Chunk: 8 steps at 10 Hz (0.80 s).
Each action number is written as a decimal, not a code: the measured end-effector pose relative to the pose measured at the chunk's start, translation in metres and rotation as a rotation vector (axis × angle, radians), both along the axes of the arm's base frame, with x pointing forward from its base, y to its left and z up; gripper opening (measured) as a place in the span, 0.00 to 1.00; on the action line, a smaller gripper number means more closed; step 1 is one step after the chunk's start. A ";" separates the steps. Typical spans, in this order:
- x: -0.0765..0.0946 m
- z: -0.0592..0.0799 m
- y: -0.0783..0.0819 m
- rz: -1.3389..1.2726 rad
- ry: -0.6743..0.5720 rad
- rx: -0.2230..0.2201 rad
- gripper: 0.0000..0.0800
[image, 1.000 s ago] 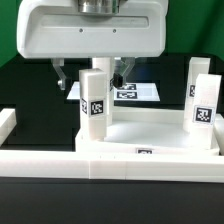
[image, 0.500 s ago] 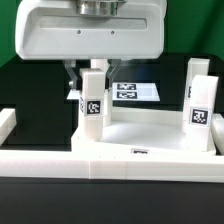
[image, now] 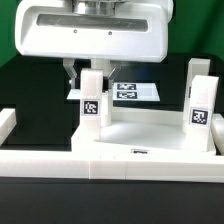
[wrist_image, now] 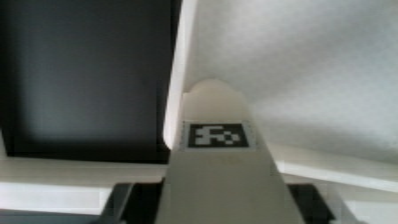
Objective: Assemble desk
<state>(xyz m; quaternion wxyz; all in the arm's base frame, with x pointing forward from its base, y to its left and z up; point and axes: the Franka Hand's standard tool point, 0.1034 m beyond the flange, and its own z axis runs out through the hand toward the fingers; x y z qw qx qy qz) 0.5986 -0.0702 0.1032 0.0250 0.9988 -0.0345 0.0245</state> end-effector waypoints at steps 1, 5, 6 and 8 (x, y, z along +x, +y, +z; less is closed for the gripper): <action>0.000 0.000 0.000 -0.034 -0.002 0.002 0.36; 0.000 -0.001 -0.001 -0.439 -0.026 0.061 0.36; 0.000 -0.001 -0.001 -0.510 -0.028 0.067 0.36; 0.000 -0.001 -0.001 -0.731 -0.035 0.090 0.36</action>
Offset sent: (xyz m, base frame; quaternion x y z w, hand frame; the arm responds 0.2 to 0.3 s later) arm -0.0050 -0.0015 -0.0036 0.0142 -0.0056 0.2034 0.9790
